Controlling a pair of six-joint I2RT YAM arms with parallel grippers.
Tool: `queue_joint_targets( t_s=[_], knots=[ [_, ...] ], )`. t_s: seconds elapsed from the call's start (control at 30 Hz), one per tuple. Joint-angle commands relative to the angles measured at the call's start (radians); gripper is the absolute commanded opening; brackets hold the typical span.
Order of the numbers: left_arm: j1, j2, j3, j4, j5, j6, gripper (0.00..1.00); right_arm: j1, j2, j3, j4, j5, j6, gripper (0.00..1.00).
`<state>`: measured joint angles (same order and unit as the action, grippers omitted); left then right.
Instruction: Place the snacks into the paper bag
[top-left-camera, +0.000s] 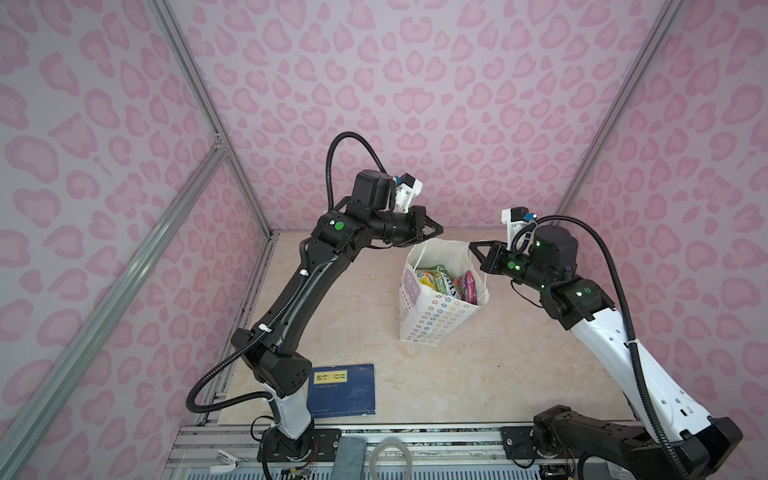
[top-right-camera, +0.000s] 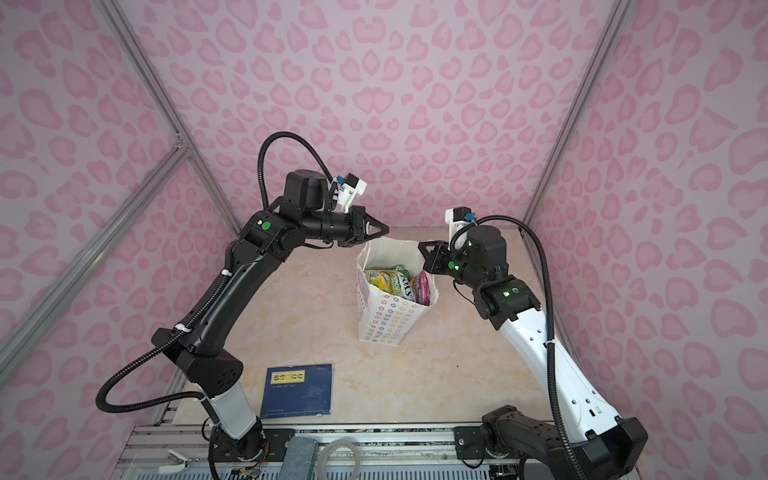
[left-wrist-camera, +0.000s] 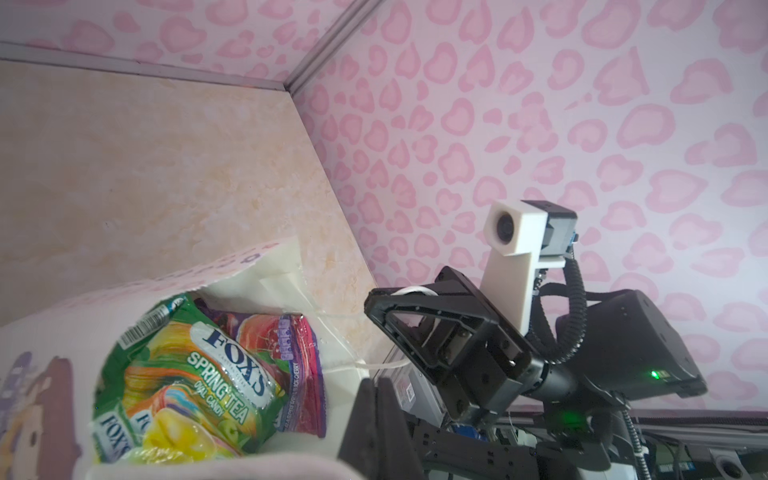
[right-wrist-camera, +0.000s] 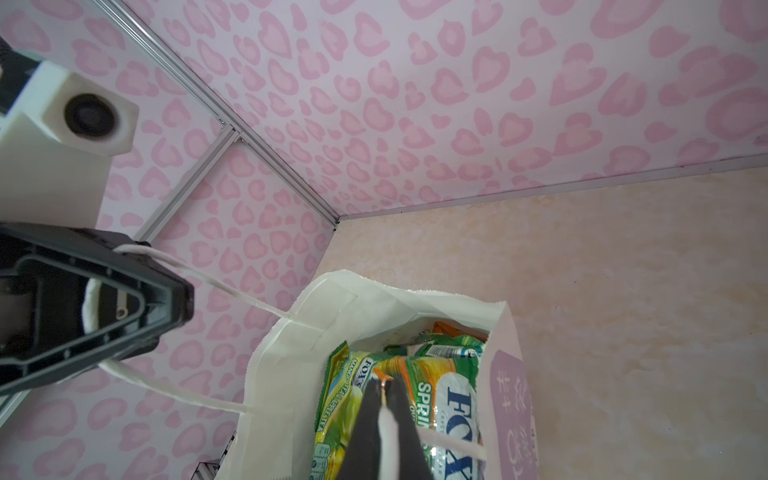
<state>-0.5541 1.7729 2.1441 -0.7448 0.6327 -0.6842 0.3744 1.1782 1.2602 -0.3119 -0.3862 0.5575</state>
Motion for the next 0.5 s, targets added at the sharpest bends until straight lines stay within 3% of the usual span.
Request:
queue_joint_targets(
  t_s=[0.0, 0.47],
  knots=[
    [0.069, -0.075, -0.096, 0.126, 0.030, 0.002, 0.04, 0.026, 0.006, 0.007, 0.120, 0.019, -0.005, 0.00],
    [0.148, -0.148, -0.216, 0.157, 0.084, 0.006, 0.04, 0.107, 0.091, 0.144, 0.139, 0.017, 0.001, 0.00]
  ],
)
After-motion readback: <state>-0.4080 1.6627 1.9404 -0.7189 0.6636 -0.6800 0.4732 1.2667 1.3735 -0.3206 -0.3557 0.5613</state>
